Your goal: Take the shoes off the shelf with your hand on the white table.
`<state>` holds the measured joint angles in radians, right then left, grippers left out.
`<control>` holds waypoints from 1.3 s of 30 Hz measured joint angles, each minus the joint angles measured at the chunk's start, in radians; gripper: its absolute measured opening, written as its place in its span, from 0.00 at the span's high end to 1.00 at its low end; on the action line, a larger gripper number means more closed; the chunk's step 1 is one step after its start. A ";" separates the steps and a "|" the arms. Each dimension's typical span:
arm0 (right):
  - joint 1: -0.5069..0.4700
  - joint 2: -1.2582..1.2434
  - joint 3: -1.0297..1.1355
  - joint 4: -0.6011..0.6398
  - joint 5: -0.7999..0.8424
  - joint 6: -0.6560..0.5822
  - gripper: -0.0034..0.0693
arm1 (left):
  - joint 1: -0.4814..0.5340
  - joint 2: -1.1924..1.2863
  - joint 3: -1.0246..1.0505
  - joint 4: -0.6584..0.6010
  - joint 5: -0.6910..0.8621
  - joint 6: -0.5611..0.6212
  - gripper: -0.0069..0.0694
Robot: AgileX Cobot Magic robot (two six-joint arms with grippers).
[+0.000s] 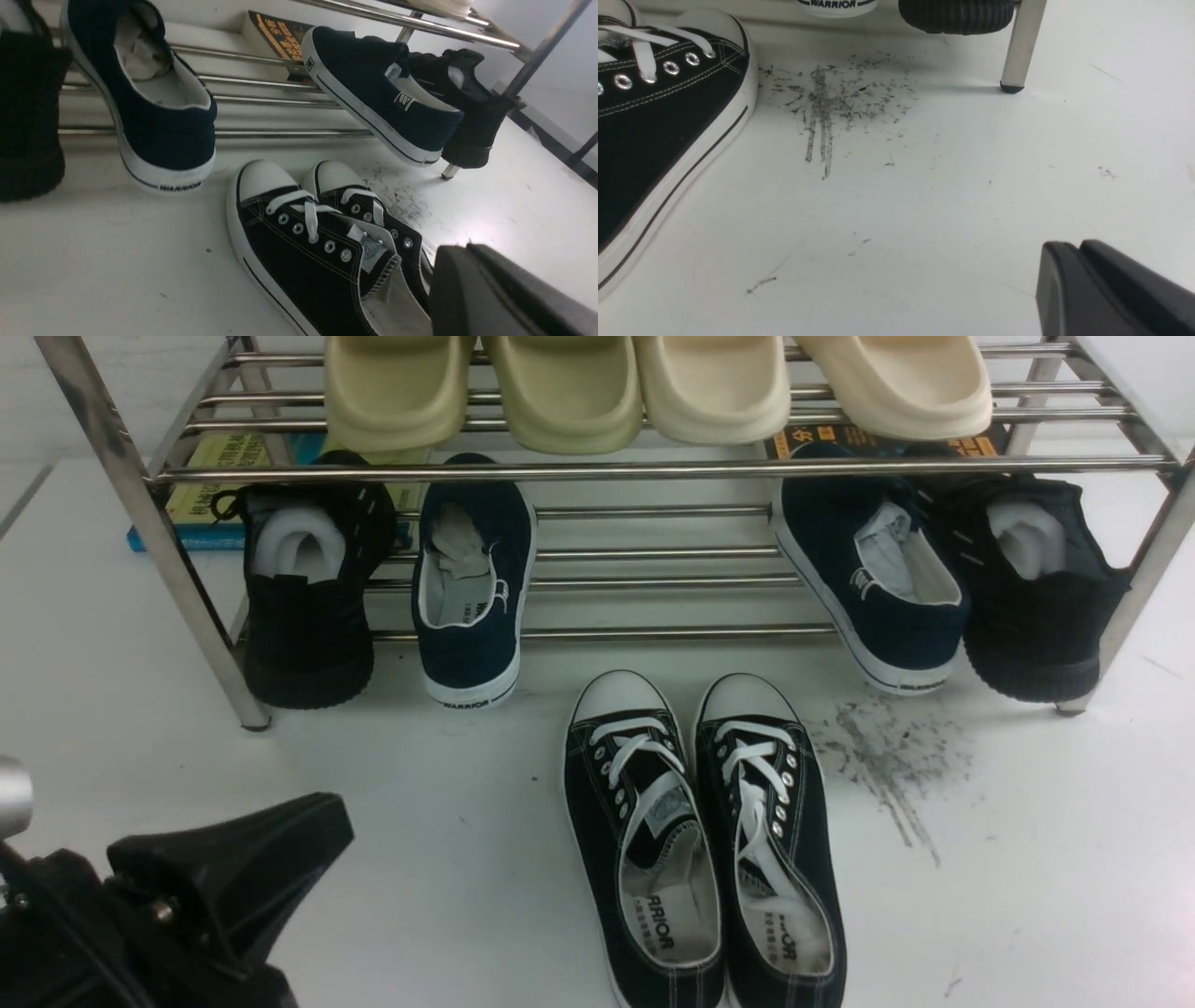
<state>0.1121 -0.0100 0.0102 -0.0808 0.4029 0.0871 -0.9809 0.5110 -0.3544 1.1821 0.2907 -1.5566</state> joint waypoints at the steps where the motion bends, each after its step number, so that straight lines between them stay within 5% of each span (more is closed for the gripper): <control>1: 0.000 0.000 0.000 0.000 0.000 0.000 0.87 | 0.000 0.000 0.000 0.010 0.002 -0.003 0.88; 11: 0.000 0.000 0.000 -0.001 0.000 0.000 0.86 | 0.000 0.000 0.000 0.008 0.112 -0.074 0.86; 18: 0.000 0.000 0.000 -0.001 0.000 0.000 0.85 | 0.000 -0.007 0.028 -0.450 0.354 0.132 0.86; 23: 0.000 0.000 0.000 -0.001 0.000 0.000 0.85 | 0.036 -0.088 0.124 -0.664 0.268 0.391 0.85; 32: 0.000 0.000 0.000 -0.001 0.000 0.000 0.84 | 0.477 -0.314 0.295 -1.120 0.082 0.970 0.84; 39: 0.000 0.000 0.000 -0.001 0.000 0.000 0.83 | 0.781 -0.431 0.361 -1.095 0.076 1.038 0.84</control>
<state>0.1121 -0.0100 0.0102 -0.0816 0.4029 0.0871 -0.2000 0.0798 0.0061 0.0875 0.3668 -0.5185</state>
